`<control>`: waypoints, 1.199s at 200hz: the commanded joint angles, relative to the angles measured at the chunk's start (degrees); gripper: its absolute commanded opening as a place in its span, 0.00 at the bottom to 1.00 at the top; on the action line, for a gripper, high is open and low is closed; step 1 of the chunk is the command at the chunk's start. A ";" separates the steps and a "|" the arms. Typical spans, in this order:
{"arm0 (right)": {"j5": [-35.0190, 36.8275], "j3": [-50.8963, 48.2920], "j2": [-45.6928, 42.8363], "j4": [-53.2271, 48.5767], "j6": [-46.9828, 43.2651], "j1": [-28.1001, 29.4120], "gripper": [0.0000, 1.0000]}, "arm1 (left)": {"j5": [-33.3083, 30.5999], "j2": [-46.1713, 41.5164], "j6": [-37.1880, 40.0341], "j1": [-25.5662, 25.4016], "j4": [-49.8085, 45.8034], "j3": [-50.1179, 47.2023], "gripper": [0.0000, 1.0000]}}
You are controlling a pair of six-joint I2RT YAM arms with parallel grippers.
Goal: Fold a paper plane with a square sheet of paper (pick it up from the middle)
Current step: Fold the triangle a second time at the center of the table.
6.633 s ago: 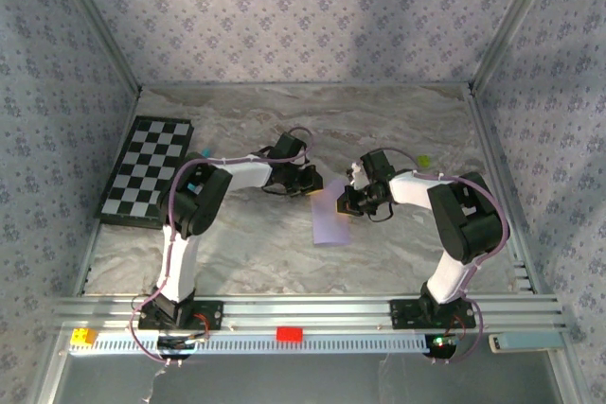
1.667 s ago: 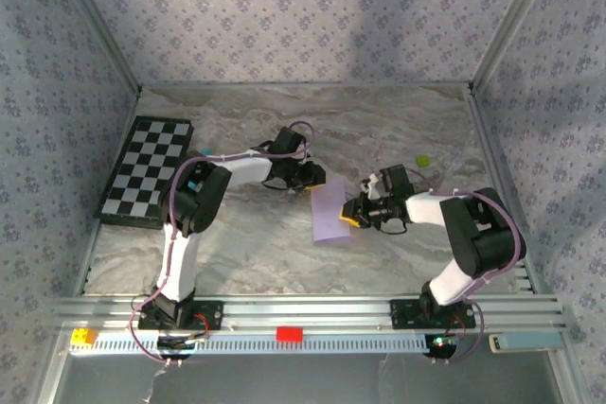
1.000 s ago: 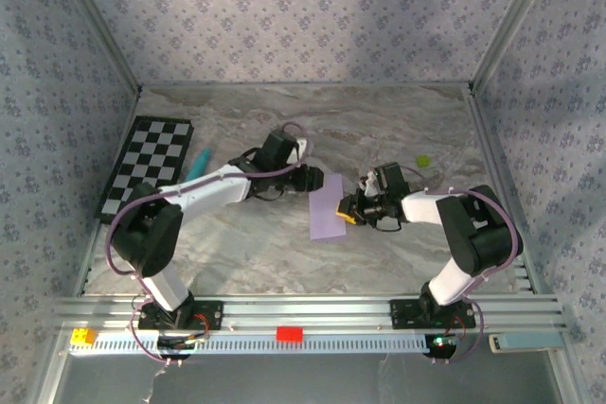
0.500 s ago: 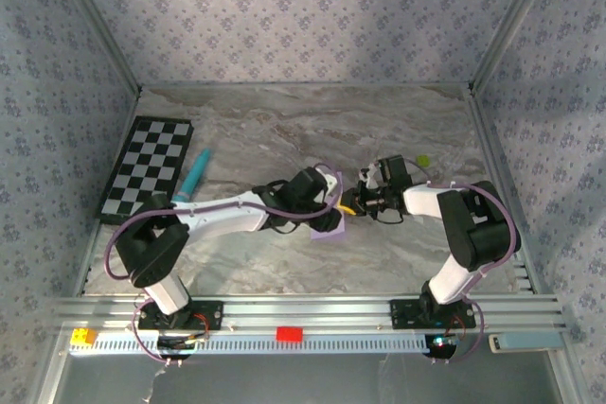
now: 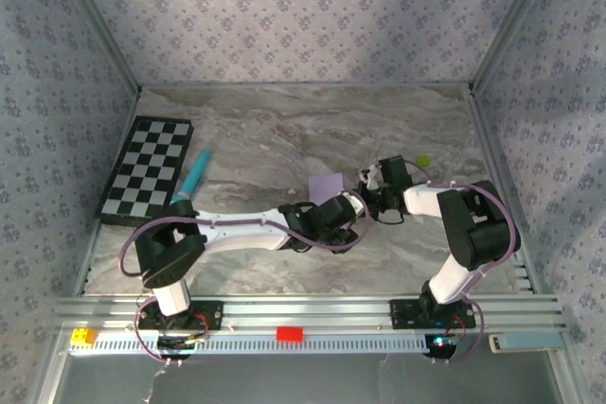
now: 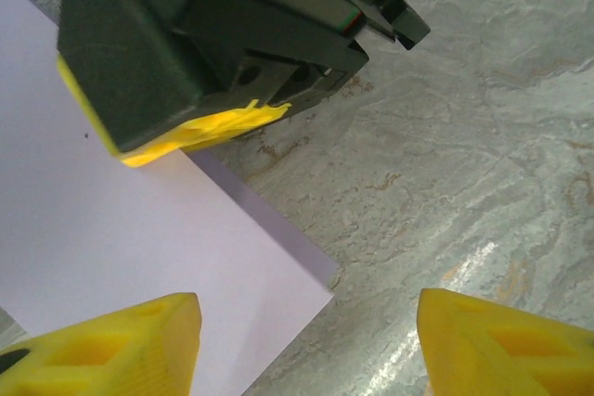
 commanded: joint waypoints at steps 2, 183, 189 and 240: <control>-1.59 1.01 0.87 -1.33 -0.76 -0.44 0.08 | -5.16 2.63 2.70 -1.61 -3.70 3.32 0.63; -1.49 1.56 0.18 -2.30 -0.68 -0.88 0.12 | -12.84 3.96 5.65 -2.83 -5.66 5.09 0.11; -1.40 1.56 0.17 -2.36 -0.63 -0.88 0.13 | -12.80 3.74 5.60 -2.84 -5.57 5.06 0.08; 4.02 0.81 -3.14 -6.70 -2.07 -1.68 0.26 | -6.97 0.69 3.20 -0.39 -3.35 2.97 0.00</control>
